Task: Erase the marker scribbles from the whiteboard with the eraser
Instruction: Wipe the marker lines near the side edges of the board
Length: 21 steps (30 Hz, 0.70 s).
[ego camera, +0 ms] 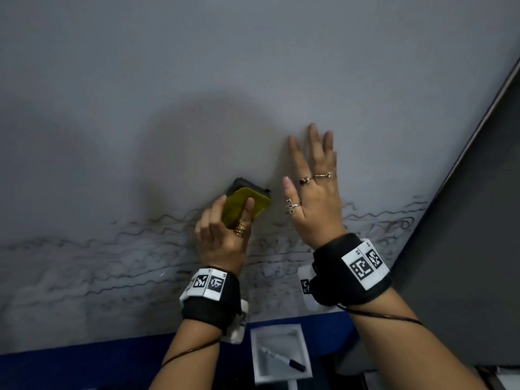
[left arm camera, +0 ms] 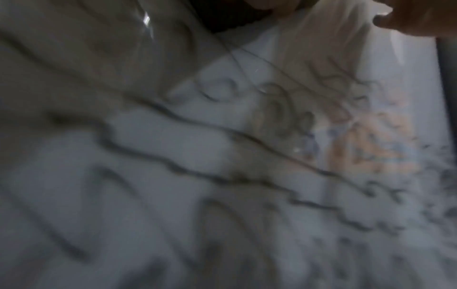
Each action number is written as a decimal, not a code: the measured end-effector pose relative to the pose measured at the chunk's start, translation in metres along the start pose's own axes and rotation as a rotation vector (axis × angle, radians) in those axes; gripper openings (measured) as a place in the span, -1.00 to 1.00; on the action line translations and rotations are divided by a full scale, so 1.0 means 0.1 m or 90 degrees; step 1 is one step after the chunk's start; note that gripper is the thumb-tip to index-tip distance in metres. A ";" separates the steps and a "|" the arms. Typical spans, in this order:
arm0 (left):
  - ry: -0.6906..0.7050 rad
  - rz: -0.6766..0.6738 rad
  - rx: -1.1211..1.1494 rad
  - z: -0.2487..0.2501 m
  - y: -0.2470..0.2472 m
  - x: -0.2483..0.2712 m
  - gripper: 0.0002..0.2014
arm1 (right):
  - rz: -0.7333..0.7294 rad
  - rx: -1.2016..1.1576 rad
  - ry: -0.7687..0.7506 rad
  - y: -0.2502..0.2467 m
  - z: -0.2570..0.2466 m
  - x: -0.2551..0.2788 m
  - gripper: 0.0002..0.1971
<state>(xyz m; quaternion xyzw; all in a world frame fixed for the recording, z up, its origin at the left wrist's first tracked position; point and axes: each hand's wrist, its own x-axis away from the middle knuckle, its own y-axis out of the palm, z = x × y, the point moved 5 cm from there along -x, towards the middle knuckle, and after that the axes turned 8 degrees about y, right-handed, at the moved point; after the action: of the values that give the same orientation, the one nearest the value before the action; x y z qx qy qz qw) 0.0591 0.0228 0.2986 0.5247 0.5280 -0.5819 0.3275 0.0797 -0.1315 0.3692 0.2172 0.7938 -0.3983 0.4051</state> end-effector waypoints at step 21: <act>-0.509 0.041 0.025 -1.50 -0.66 0.49 -0.41 | -0.093 0.147 -0.169 0.76 -0.71 0.12 -0.24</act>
<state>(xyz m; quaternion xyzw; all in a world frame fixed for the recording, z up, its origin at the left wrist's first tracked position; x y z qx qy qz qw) 0.0254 0.1903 0.2861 0.2795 0.3313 -0.7396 0.5148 0.0896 -0.0289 0.3501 0.1493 0.6961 -0.5401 0.4488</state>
